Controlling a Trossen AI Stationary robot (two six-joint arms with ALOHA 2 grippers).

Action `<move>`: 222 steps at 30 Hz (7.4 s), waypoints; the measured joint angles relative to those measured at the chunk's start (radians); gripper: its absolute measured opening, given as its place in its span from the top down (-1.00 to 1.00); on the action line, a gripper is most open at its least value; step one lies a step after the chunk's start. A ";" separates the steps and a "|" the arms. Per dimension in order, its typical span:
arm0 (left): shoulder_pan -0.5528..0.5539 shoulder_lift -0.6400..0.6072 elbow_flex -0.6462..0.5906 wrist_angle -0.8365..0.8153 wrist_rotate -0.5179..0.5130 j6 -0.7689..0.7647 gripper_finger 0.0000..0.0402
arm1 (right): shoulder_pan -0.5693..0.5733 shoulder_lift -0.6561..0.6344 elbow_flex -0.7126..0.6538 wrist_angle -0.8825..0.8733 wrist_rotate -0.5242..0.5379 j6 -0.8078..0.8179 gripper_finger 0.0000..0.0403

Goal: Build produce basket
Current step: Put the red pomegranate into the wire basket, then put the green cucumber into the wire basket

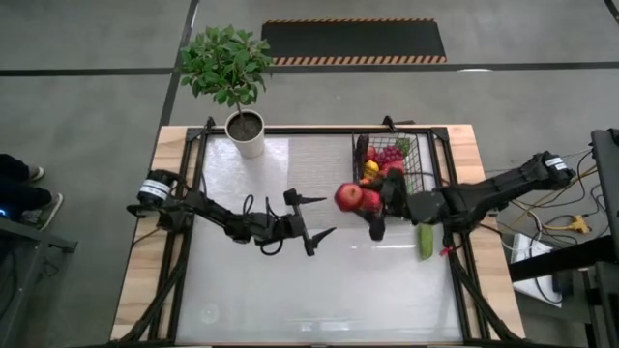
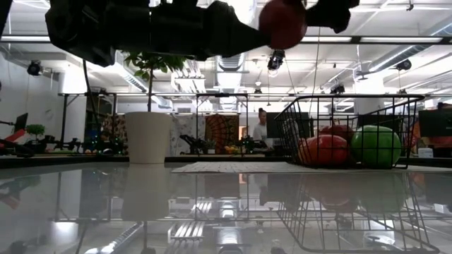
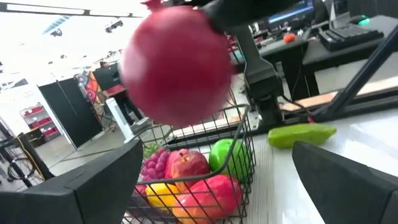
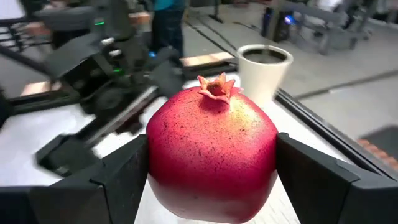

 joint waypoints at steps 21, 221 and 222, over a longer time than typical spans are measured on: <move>0.000 0.000 0.000 -0.006 0.000 -0.002 -0.96 | -0.371 -0.022 -0.061 -0.354 0.021 0.313 -0.50; -0.005 0.001 0.000 -0.006 0.001 -0.006 -0.96 | 0.044 0.055 0.223 -0.914 -0.556 0.849 0.96; -0.005 0.001 0.000 -0.006 0.001 -0.006 -0.96 | 0.057 0.068 0.212 -0.958 -0.578 0.894 0.96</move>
